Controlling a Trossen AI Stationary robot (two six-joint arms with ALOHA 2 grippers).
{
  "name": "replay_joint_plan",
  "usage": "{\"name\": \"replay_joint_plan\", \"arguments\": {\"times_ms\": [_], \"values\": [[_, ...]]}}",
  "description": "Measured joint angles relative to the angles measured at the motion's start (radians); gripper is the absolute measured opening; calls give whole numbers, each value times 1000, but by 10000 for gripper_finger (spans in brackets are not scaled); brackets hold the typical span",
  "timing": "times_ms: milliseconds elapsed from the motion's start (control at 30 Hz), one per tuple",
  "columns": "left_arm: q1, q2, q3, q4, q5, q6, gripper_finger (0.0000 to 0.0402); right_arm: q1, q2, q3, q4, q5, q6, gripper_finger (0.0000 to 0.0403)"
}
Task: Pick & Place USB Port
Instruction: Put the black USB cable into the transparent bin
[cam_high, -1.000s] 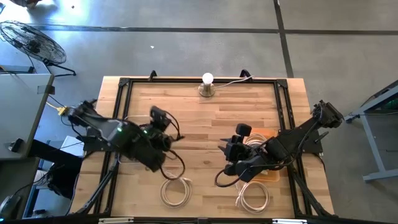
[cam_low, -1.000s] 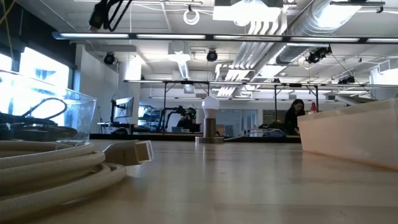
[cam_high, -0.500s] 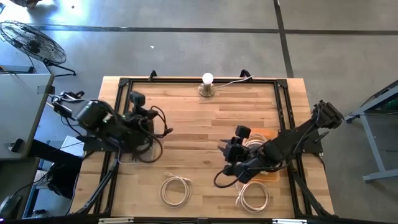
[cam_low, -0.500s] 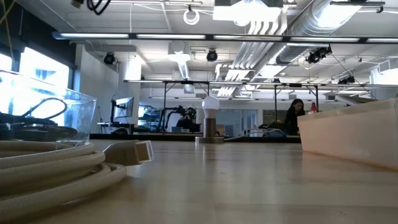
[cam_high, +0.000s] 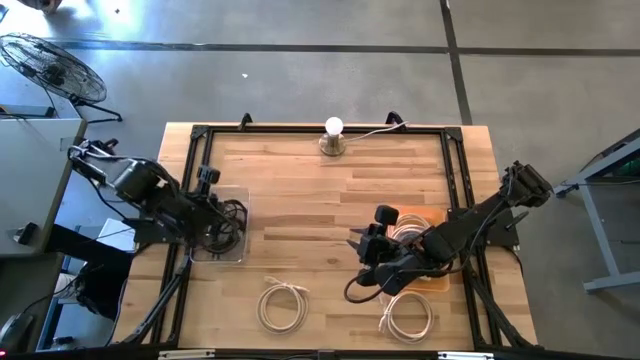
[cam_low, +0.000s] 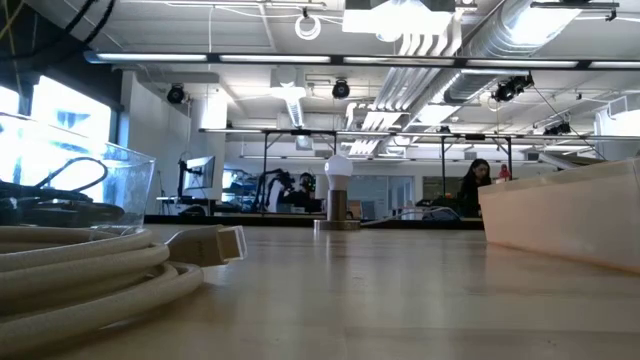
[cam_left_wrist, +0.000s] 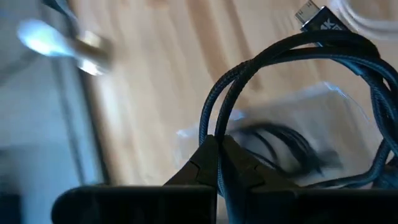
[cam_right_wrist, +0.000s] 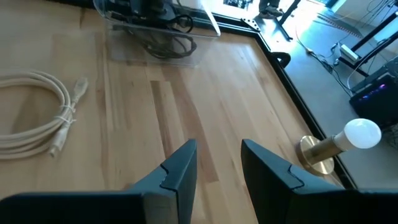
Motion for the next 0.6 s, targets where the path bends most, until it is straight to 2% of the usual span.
{"name": "replay_joint_plan", "arguments": {"times_ms": [133,300,467,600], "values": [[0,-56,-167,0,94,-32,0,0,0,0,31,0,-7,117],[0,-102,-318,0,138,-55,0,-6,0,0,71,2,-28,117],[0,-118,-394,-1,149,-66,0,-22,0,0,104,-4,-57,117],[0,-116,-401,4,123,-68,0,-42,0,0,104,-5,-62,117]]}}
